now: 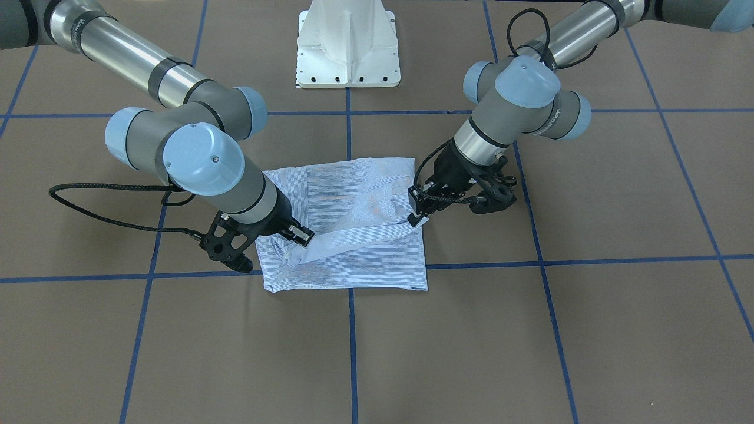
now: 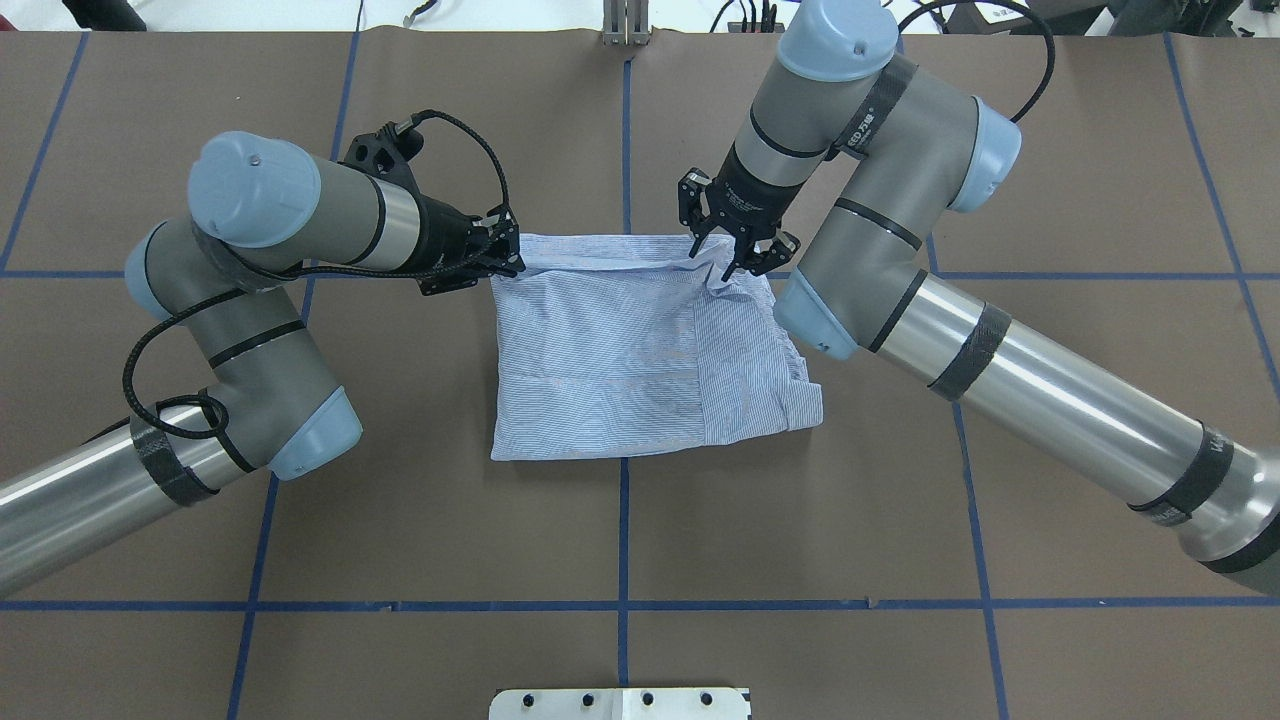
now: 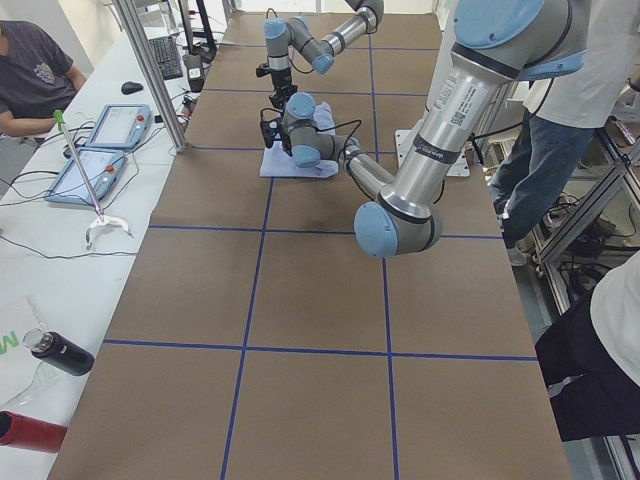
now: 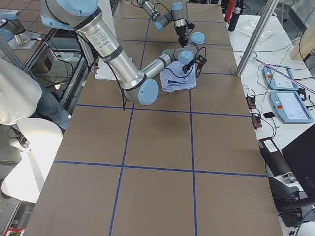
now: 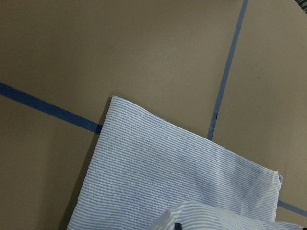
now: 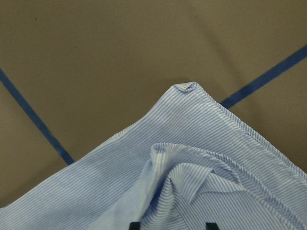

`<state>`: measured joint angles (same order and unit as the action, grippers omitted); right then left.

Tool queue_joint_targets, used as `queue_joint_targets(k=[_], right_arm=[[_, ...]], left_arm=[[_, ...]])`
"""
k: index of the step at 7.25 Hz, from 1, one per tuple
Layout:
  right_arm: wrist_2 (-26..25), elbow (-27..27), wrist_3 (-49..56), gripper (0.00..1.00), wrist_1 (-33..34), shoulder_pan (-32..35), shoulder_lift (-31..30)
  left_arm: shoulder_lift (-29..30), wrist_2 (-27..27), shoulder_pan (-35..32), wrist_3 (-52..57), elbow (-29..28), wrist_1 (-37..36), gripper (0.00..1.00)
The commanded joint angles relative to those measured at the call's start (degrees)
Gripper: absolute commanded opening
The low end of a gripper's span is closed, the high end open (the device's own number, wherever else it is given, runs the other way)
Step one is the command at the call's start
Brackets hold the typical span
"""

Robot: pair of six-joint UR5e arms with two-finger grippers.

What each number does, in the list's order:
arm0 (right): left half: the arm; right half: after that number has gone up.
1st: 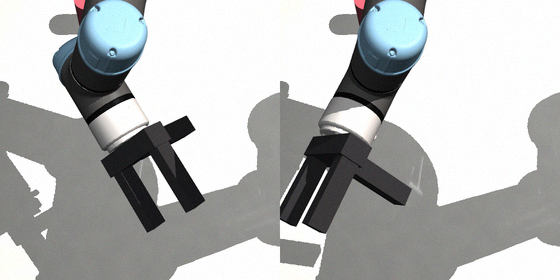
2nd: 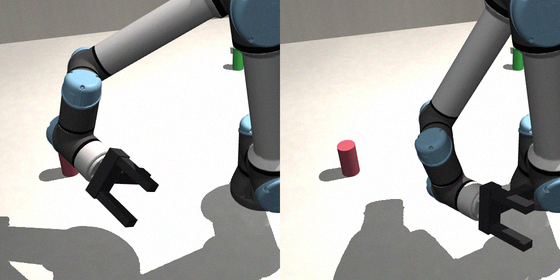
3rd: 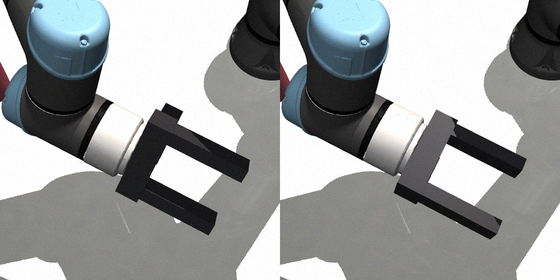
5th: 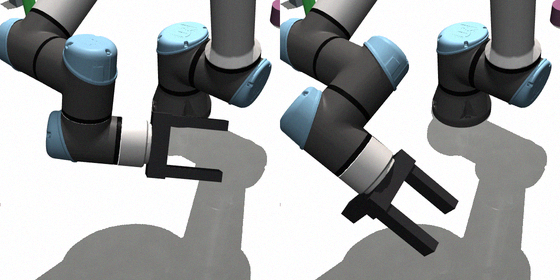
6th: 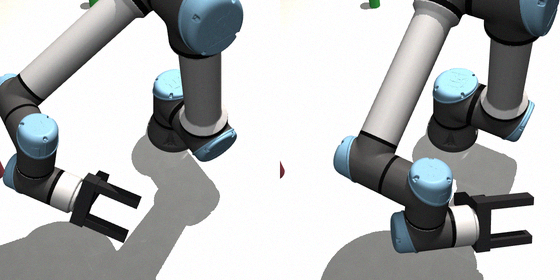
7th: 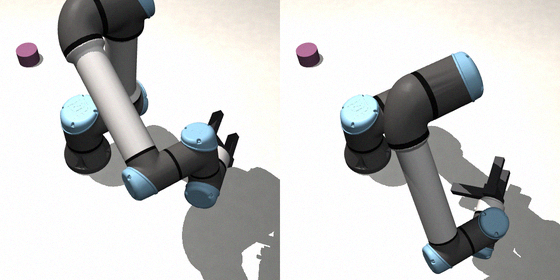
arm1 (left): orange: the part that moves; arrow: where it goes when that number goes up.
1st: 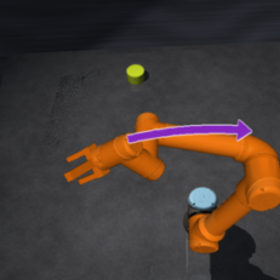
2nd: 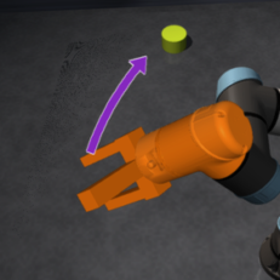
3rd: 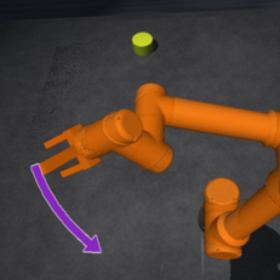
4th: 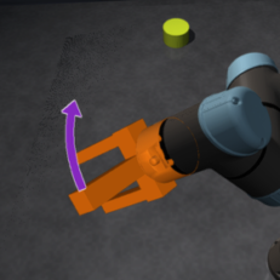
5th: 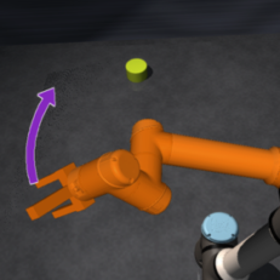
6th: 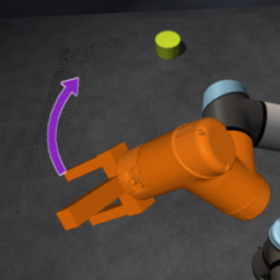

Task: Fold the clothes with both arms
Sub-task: 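Release the shirt and raise both grippers away from it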

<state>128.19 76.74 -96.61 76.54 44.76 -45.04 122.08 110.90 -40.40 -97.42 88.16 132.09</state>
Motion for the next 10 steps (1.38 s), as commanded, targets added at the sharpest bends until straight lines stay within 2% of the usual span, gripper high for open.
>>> queue_joint_targets(k=[1,4,5,6,7,8,10], right_arm=[[-0.7,-0.5,-0.4,1.0,-4.2,0.9,-0.2],[-1.5,4.2,0.0,1.0,-4.8,0.8,0.0],[-4.0,6.3,2.6,1.0,-4.5,1.8,-0.7],[-4.0,6.5,9.2,1.0,-2.7,4.8,-1.9],[-3.2,7.3,17.7,1.0,1.7,8.9,-3.7],[-3.5,9.9,29.2,1.0,8.2,11.7,-6.4],[-3.4,10.4,56.1,1.0,20.2,19.1,-7.9]], left_arm=[[0.0,-1.0,-1.1,0.0,-1.1,-0.2,0.99],[-0.3,-1.1,-2.0,0.3,-1.6,-0.9,0.99],[-0.9,-0.7,-3.9,0.8,-1.6,-1.0,0.99],[-2.4,-0.4,-5.4,4.0,-1.2,-2.2,0.99],[-3.2,0.5,-7.8,9.3,-0.8,-4.0,0.99],[-4.6,5.2,-11.9,17.5,-0.5,-5.1,0.99],[-9.0,12.5,-21.8,36.3,-0.6,-5.3,0.99]])
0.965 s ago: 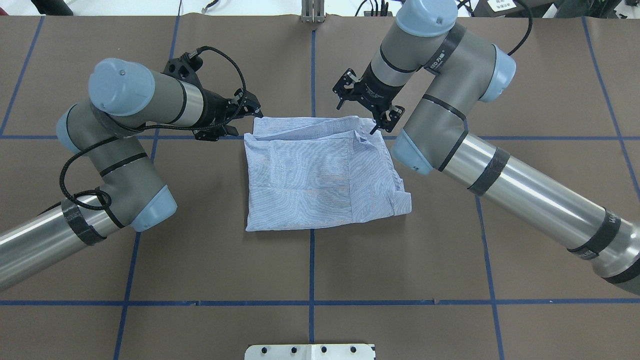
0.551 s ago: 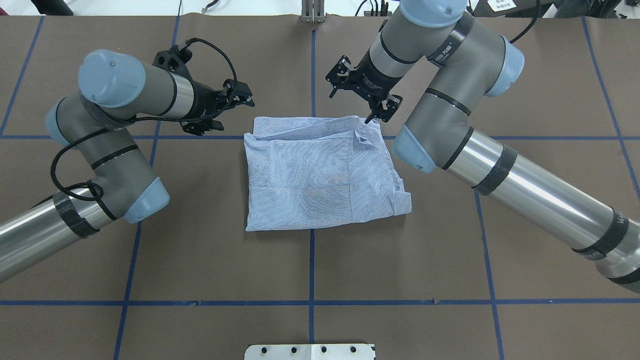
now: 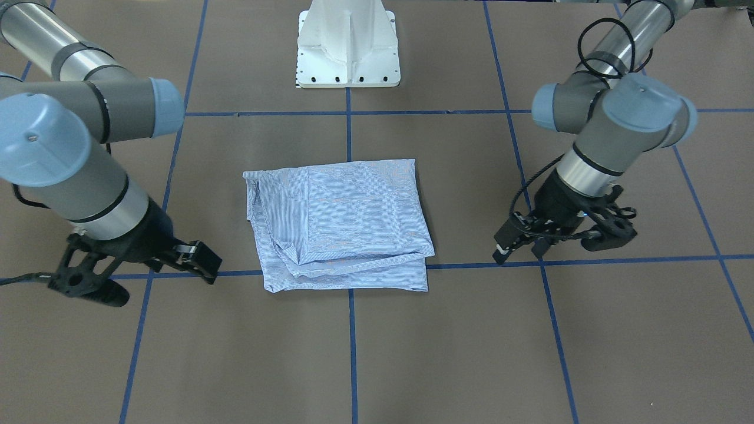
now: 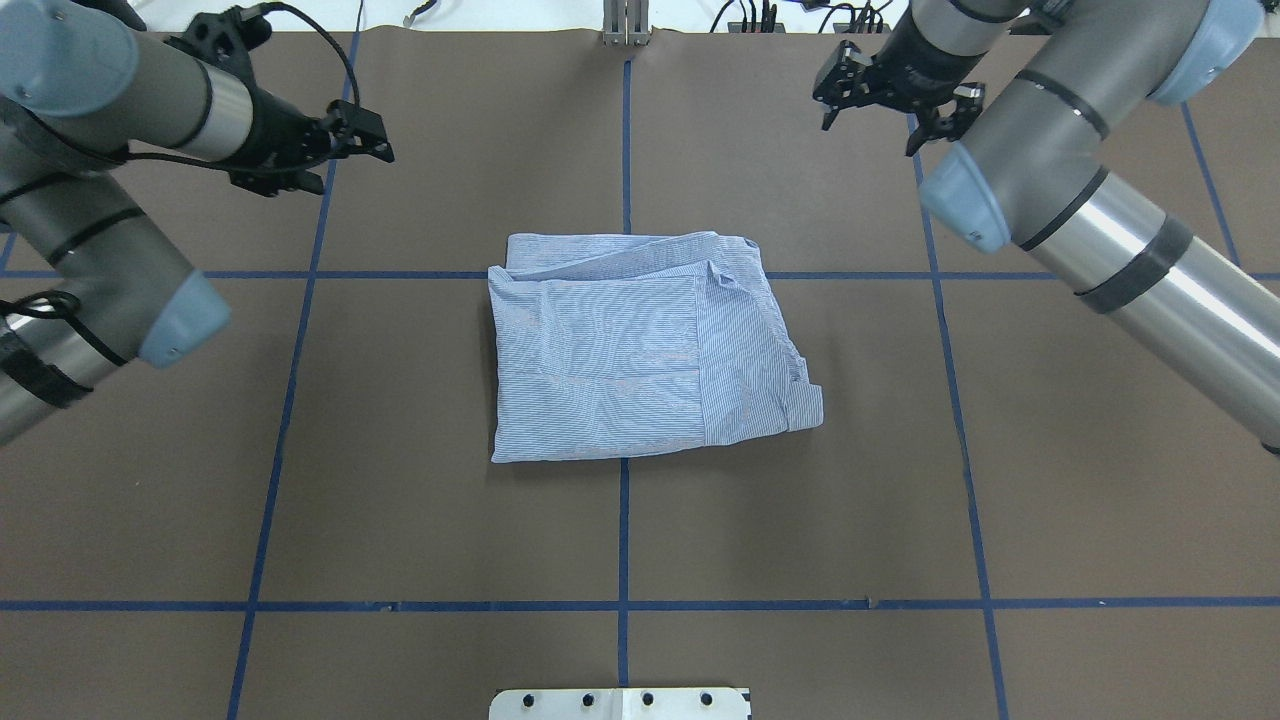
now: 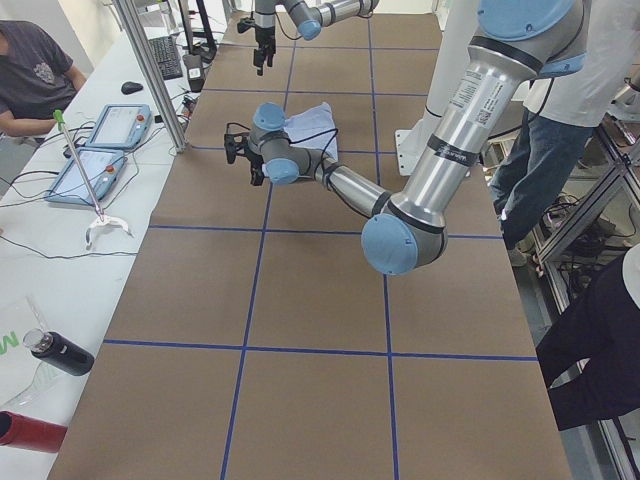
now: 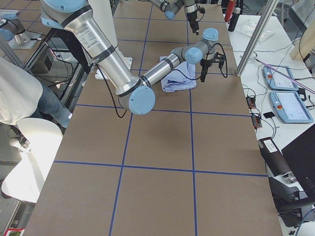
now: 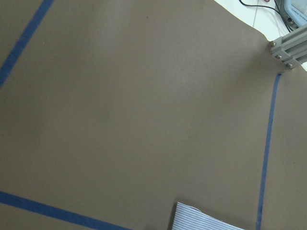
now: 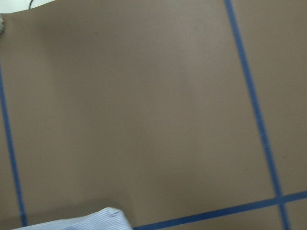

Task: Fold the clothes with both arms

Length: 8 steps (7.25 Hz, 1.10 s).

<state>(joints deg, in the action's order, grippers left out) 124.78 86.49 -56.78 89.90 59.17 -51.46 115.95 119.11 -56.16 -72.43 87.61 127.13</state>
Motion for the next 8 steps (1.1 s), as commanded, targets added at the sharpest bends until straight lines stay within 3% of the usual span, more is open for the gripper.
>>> queue_joint_targets(k=[1,3,5,6,7,8], right_arm=[[0.1,1.2,27.7,1.0,7.6,8.5,-5.7],[0.1,1.1,48.1,1.0,7.3,15.5,-13.6],[1.2,1.2,63.2,1.0,7.0,21.9,-20.8],[4.5,1.3,67.3,1.0,6.7,24.2,-24.7],[8.0,2.0,68.0,1.0,6.7,26.8,-26.2],[8.3,2.5,68.2,1.0,6.8,26.8,-27.4]], left_arm=[[-4.9,5.8,-9.8,20.9,-0.1,-2.1,0.99],[-8.3,5.9,-16.8,34.2,0.4,-7.9,0.99],[-16.5,7.2,-22.2,48.3,1.2,-7.3,0.99],[-21.2,10.1,-24.1,56.3,2.6,-7.2,0.99],[-23.6,12.1,-25.8,57.2,5.4,-7.7,0.99],[-25.9,12.1,-25.9,56.8,6.7,-7.2,0.99]])
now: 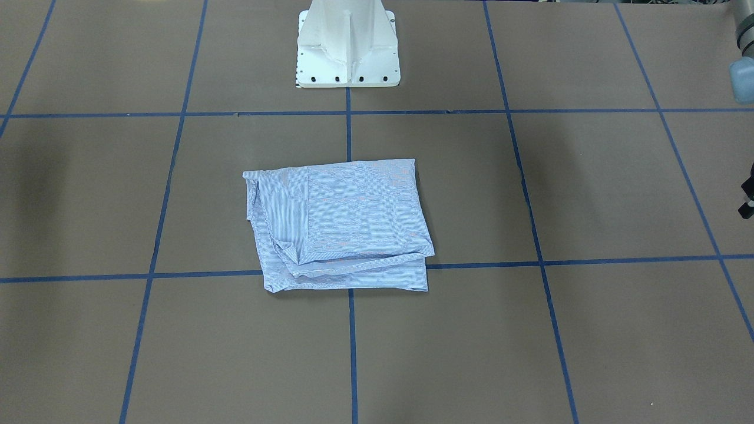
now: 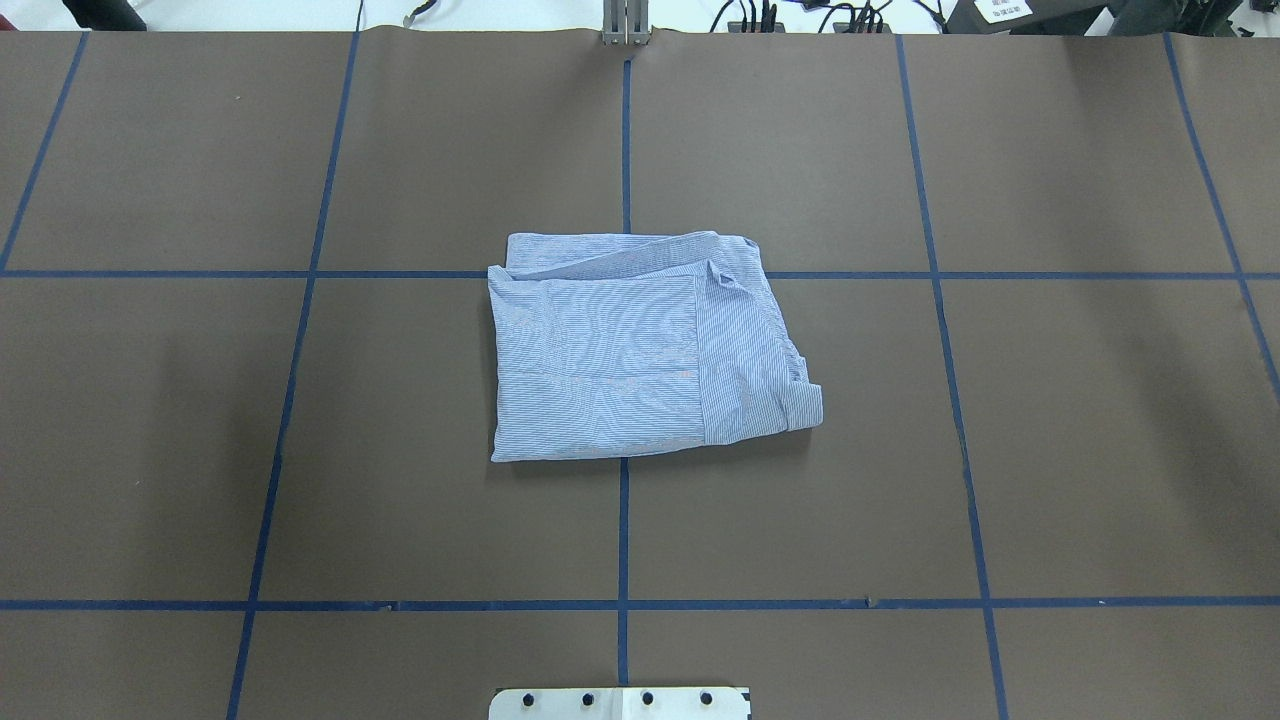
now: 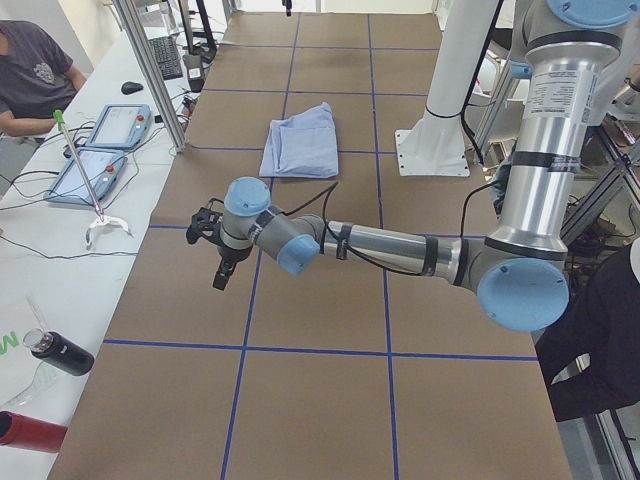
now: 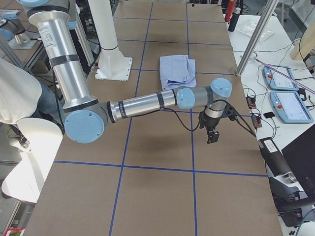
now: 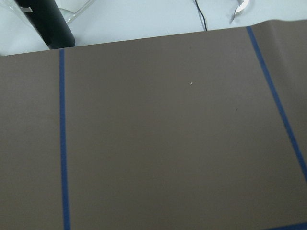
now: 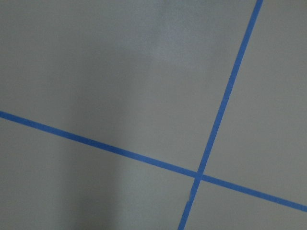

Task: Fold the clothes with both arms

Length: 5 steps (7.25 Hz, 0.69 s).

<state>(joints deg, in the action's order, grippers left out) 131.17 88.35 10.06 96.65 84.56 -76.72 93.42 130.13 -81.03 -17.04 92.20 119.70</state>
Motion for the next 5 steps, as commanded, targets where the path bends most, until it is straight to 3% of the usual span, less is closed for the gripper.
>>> queue_joint_targets(k=[1,4,5], right_arm=[[2.2,0.6,1.1,1.0,-0.8,3.1,-4.1],[2.9,-0.8,0.6,1.0,-16.5,5.3,-10.2],[2.9,-1.5,0.5,1.0,-16.7,5.3,-10.8]], left_arm=[[-3.2,0.5,-1.2,1.5,1.6,1.6,0.99],[-9.6,-0.2,-1.2,1.9,-0.7,2.4,0.99],[-9.7,-0.3,-1.2,2.0,-1.6,2.0,0.99]])
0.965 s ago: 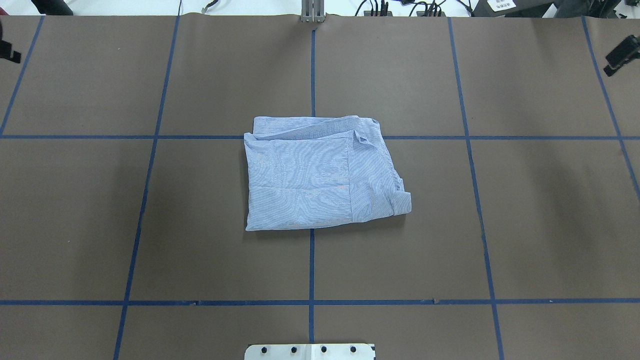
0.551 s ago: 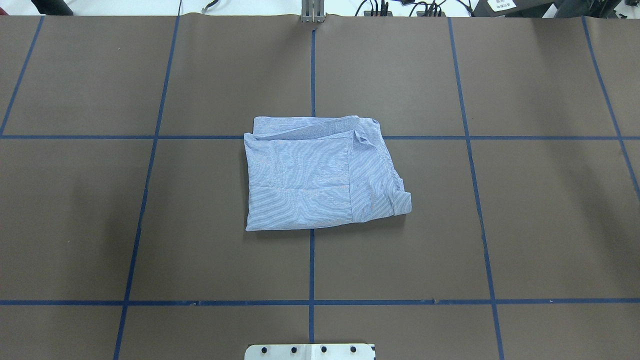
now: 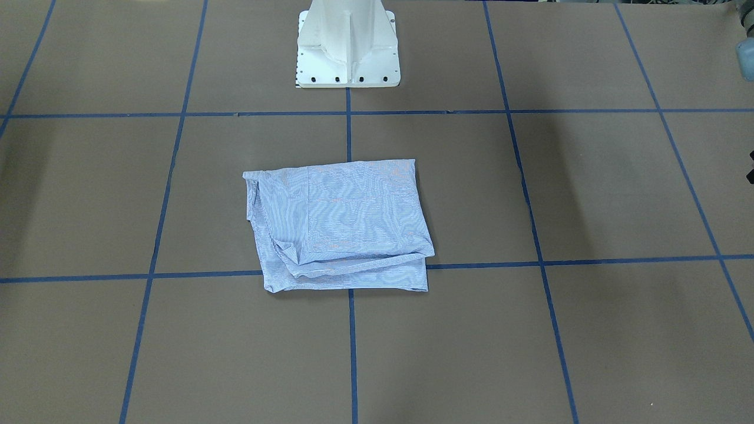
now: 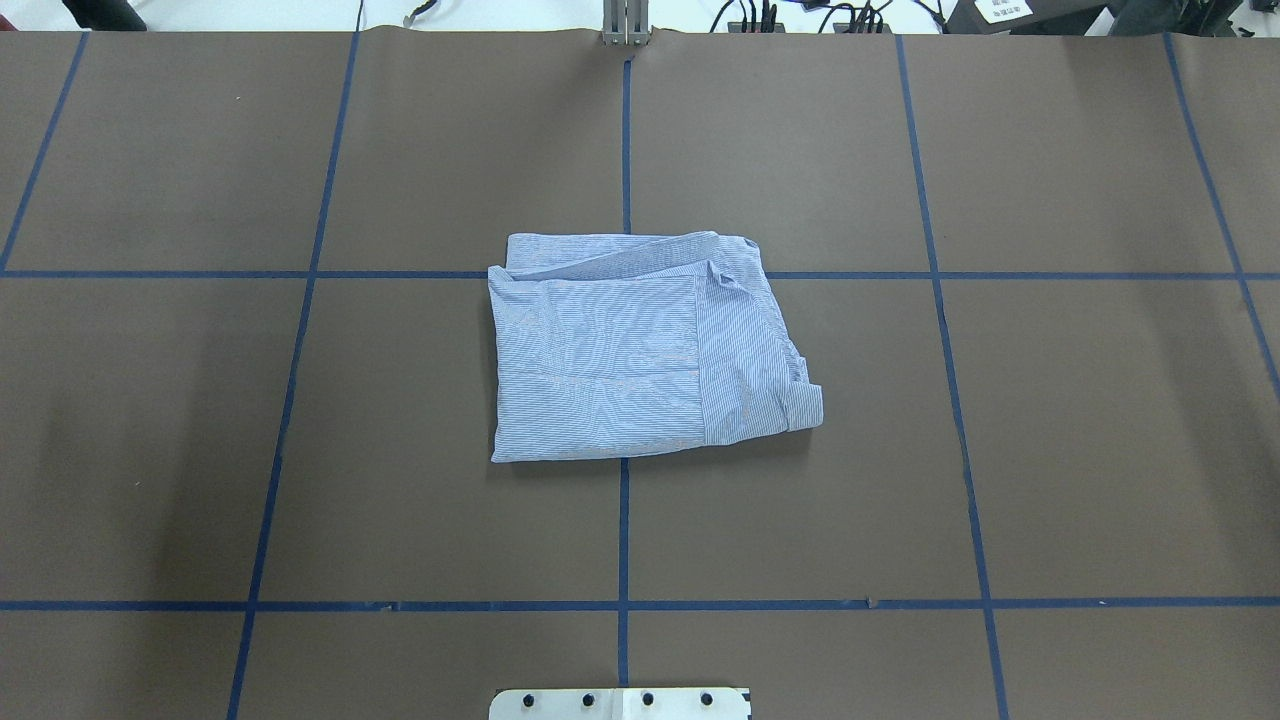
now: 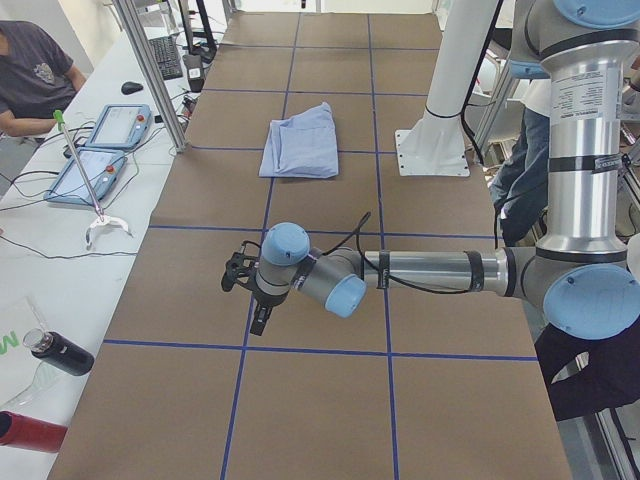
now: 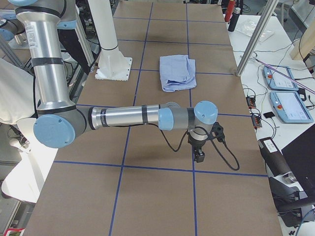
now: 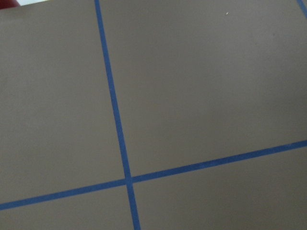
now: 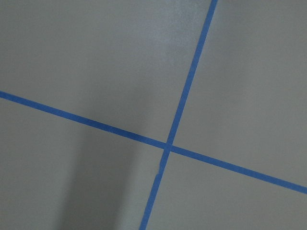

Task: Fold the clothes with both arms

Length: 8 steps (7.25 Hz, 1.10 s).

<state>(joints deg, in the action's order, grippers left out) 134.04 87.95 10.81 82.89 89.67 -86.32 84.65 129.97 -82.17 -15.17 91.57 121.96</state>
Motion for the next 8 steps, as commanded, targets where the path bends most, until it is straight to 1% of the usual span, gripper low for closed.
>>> queue_joint_targets(k=[1,2,3,4,5,6,7,8], right_arm=[[-0.2,-1.1,0.0,1.0,-3.3,0.2,-1.0],[-1.1,-1.2,-0.2,1.0,-2.6,0.2,-0.7],[-3.5,-0.9,-0.5,1.0,-1.9,0.2,-1.4],[-6.5,-0.4,-0.5,1.0,3.7,0.2,-0.9],[-6.0,0.1,-0.5,1.0,7.1,0.2,0.1],[-4.1,1.2,-0.4,1.0,10.0,0.2,-0.1],[-0.4,0.9,-0.4,1.0,11.9,0.2,-0.2],[1.2,0.9,-0.4,1.0,11.9,0.6,-0.8]], left_arm=[[-0.9,-0.2,0.0,0.1,-1.0,-0.9,0.99],[-0.5,-0.2,0.0,0.1,-0.8,-3.1,0.99],[0.2,-0.2,0.0,0.1,-0.3,-7.3,0.99],[0.3,-0.2,0.1,0.1,0.2,-10.8,0.99],[0.3,-0.2,0.2,1.2,0.7,-13.4,0.99],[0.4,-0.2,0.1,6.5,2.1,-19.1,0.99],[0.9,-0.2,-0.1,11.7,4.8,-26.2,0.99],[0.9,-0.1,-0.5,13.4,7.1,-30.1,0.99]])
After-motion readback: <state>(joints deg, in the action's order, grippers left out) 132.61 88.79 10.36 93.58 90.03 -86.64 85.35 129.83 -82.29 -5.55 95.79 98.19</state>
